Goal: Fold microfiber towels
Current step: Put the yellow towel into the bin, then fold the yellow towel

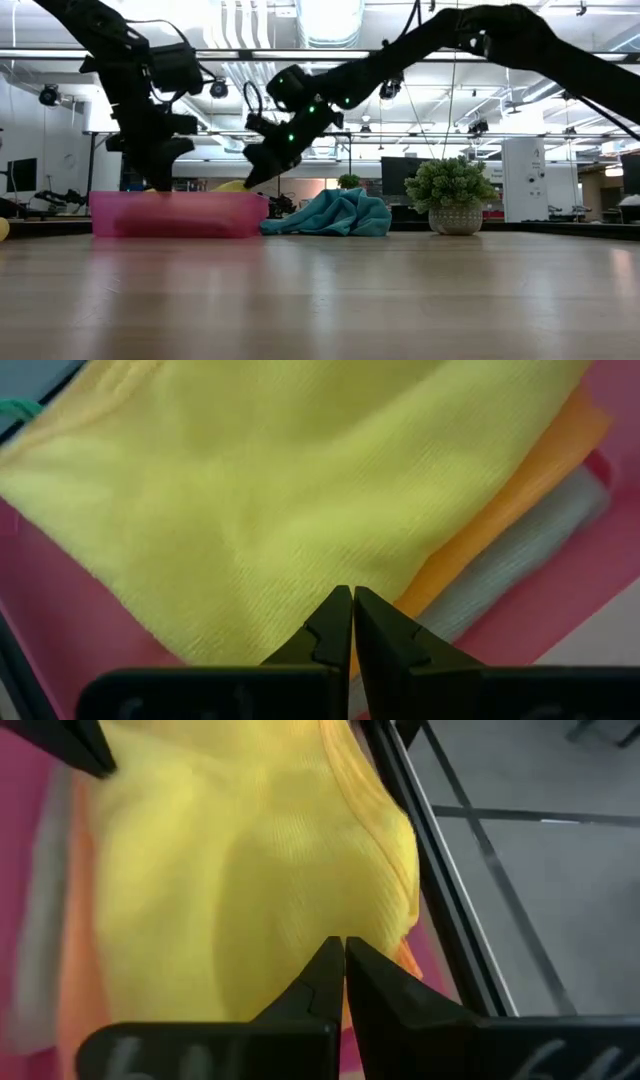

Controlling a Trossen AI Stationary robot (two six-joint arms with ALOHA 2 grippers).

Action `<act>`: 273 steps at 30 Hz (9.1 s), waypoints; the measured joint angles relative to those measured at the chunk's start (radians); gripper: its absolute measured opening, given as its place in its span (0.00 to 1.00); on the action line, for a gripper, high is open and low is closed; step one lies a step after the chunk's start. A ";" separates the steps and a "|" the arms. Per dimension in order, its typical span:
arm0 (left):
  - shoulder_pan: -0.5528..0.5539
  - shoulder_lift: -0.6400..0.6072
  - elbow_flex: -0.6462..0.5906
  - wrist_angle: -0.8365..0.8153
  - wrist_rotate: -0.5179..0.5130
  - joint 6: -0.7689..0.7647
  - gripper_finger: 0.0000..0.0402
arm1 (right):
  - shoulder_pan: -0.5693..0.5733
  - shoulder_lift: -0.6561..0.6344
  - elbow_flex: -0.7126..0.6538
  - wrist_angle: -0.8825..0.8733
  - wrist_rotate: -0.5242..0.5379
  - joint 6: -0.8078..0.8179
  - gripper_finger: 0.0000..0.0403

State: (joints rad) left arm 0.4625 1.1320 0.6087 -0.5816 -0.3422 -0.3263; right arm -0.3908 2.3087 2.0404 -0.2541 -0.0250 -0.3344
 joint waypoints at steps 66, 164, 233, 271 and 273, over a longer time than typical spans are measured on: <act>-1.147 0.399 0.326 -0.180 0.523 -1.560 0.00 | 0.203 -0.646 -0.878 0.467 -0.004 0.062 0.02; -0.966 0.116 0.473 0.051 -0.102 -0.419 0.00 | 0.463 -0.481 -0.966 0.835 -0.339 0.263 0.26; -0.959 0.251 0.464 0.153 -0.087 -0.446 0.00 | 0.449 -0.933 -0.666 -0.395 -0.052 -0.079 0.02; -0.855 0.119 0.647 -0.178 -0.011 -0.218 0.00 | 0.442 -0.952 -0.608 -0.292 0.134 -0.196 0.02; -0.834 0.102 0.685 -0.219 0.006 -0.172 0.00 | 0.431 -0.951 -0.573 -0.322 0.131 -0.218 0.02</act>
State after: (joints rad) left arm -0.3719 1.2345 1.2933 -0.8010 -0.3366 -0.4978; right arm 0.0405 1.3573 1.4678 -0.5765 0.1063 -0.5522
